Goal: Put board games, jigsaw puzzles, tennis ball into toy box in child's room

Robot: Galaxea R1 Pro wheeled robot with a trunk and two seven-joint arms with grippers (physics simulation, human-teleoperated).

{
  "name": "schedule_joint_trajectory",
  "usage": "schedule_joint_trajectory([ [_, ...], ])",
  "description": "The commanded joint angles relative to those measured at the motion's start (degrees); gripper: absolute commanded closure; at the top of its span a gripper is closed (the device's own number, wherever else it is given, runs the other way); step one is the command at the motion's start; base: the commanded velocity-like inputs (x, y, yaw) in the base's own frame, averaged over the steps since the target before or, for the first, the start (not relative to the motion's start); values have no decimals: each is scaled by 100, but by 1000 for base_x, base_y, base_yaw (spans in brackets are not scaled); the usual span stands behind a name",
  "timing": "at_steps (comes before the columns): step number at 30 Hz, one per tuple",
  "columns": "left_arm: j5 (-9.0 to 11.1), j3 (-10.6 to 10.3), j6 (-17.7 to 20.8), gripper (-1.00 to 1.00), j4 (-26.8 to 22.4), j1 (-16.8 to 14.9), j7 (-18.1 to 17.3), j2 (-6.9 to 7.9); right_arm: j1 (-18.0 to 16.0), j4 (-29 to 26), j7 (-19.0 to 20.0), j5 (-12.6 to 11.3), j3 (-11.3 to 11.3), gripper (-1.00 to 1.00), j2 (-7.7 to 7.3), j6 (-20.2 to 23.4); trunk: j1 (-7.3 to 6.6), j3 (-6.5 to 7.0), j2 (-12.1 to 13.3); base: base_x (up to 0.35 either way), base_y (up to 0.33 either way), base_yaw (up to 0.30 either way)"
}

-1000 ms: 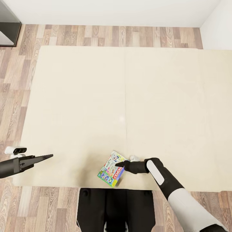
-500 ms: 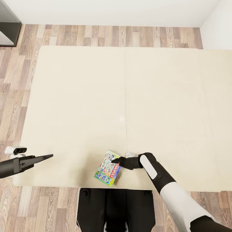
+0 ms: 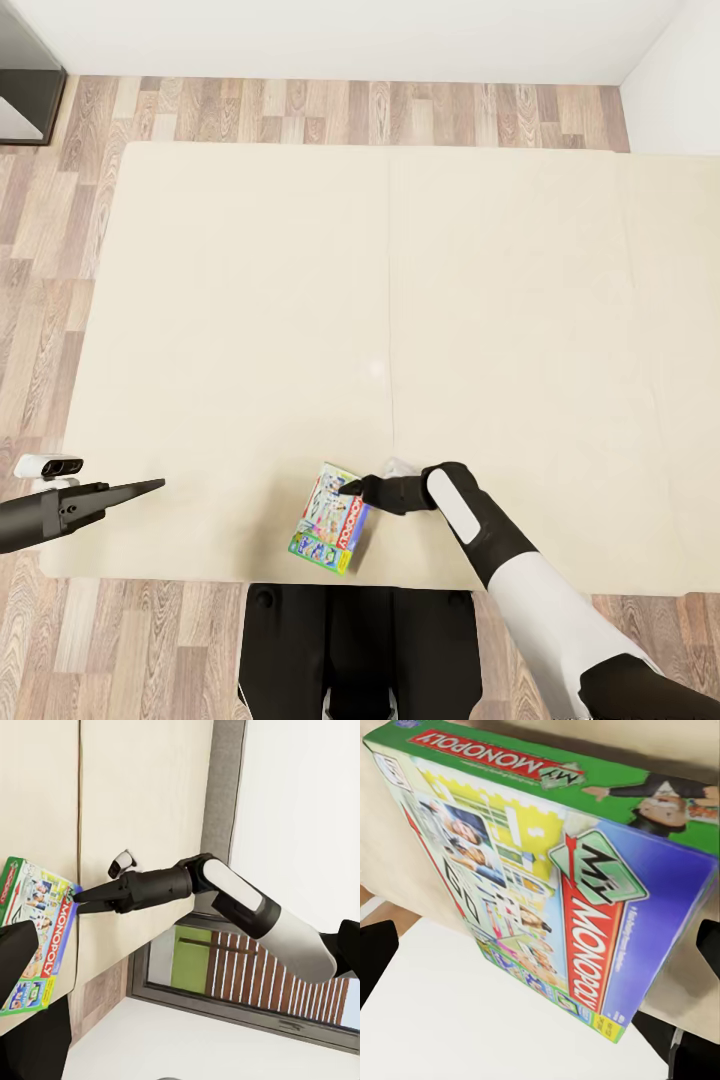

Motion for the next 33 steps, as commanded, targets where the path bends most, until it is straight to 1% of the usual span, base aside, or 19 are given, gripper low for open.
schedule_joint_trajectory([
  [1,-3,-1,61,-100,-1,-1,-23,1,-6,-1,50,61,-3,-100,6,17,3,-6,-9,0,0,0],
  [14,-3,-6,61,-100,-1,-1,-17,-1,-102,28,41,61,6,-100,111,-25,3,-6,-9,0,0,0],
  [20,-3,-7,61,-100,-1,-1,-12,-1,-110,34,46,61,122,-100,170,-26,3,-6,-9,0,0,0],
  [24,-3,-9,61,-100,-1,-1,-10,-1,-104,35,49,63,198,-100,165,-25,3,-6,-9,0,0,0],
  [33,-3,-6,61,-100,-1,-1,-14,-1,-94,42,49,63,232,-100,152,-29,3,-6,-9,0,0,0],
])
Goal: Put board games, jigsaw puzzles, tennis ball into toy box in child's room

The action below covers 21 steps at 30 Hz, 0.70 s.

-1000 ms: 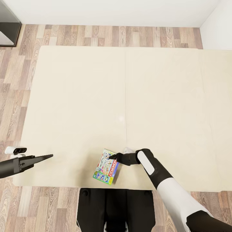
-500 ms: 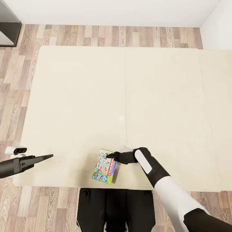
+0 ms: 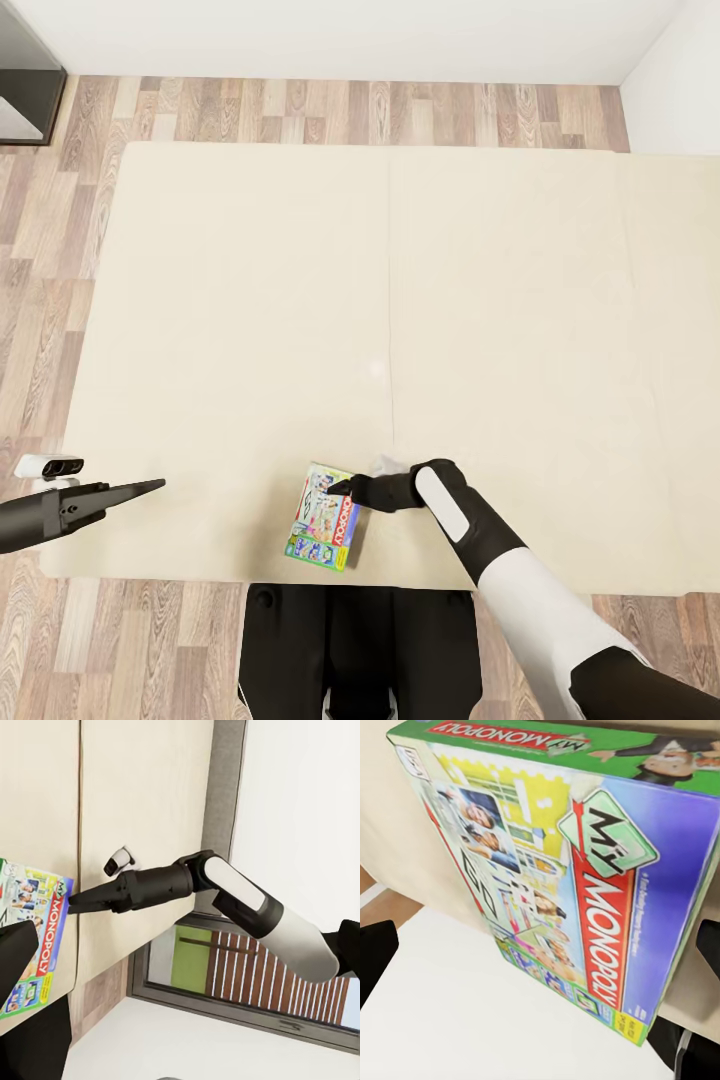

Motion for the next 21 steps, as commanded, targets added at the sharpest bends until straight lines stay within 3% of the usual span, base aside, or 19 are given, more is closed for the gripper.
schedule_joint_trajectory([
  [1,-4,-2,61,-100,-1,-1,-23,2,-2,0,47,57,-2,-100,4,14,3,-6,-9,0,0,0],
  [21,-4,0,61,-100,-1,-1,-22,9,-1,262,40,58,-10,-100,-29,5,3,-6,-9,0,0,0],
])
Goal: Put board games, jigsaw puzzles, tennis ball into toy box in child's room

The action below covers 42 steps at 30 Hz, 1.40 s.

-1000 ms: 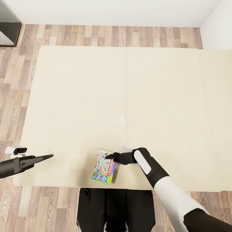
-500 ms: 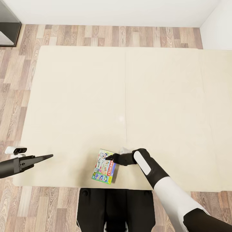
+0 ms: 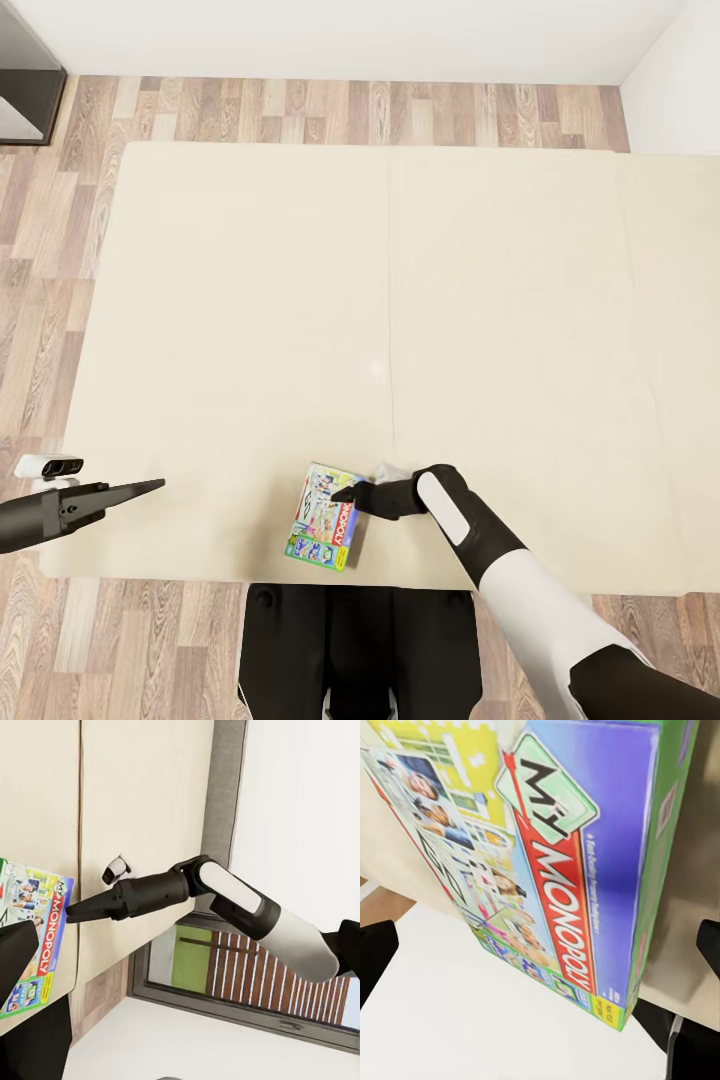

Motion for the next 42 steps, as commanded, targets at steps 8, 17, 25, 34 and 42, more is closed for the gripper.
schedule_joint_trajectory([
  [8,-4,3,61,-100,-1,-1,-23,3,-2,1,49,56,-2,-100,-7,18,3,-6,-9,0,0,0],
  [17,-5,4,61,-100,-1,-1,-23,3,-2,1,49,56,-2,-100,-13,18,3,-6,-9,0,9,0],
  [25,-4,4,68,-100,-1,-1,-23,3,-2,1,49,56,-2,-100,-14,18,3,-6,-9,0,123,0],
  [34,-4,4,69,-100,-1,-1,-23,3,-2,1,49,56,-4,-100,-11,19,3,-6,-9,0,165,0],
  [42,-4,4,63,-100,-1,-1,-23,3,-2,9,49,42,-15,-100,-14,25,3,-6,-9,0,57,0],
])
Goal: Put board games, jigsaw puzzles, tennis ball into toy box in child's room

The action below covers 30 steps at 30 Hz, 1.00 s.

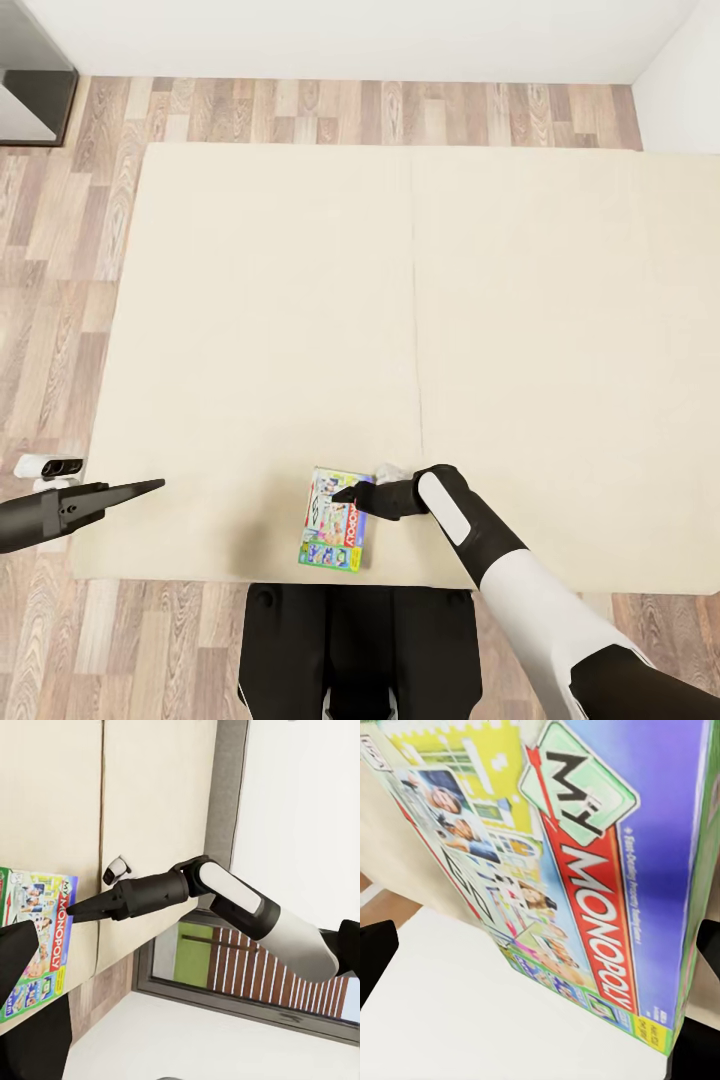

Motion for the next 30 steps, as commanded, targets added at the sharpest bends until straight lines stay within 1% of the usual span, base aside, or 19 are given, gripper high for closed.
schedule_joint_trajectory([
  [1,-4,-1,63,-100,-1,-1,-23,2,-2,-1,50,55,-3,-100,0,18,3,-6,-9,0,7,0],
  [9,-4,-1,67,-100,-1,-1,-23,2,-2,0,49,53,-6,-100,0,19,3,-6,-9,0,42,0],
  [20,-4,-1,67,-100,-1,-1,-17,2,-2,0,49,53,-6,-100,0,19,3,-6,-9,0,203,0],
  [30,-4,-1,67,-100,-1,-1,-14,2,-2,30,49,53,-5,-100,0,19,3,-6,-9,0,30,0],
])
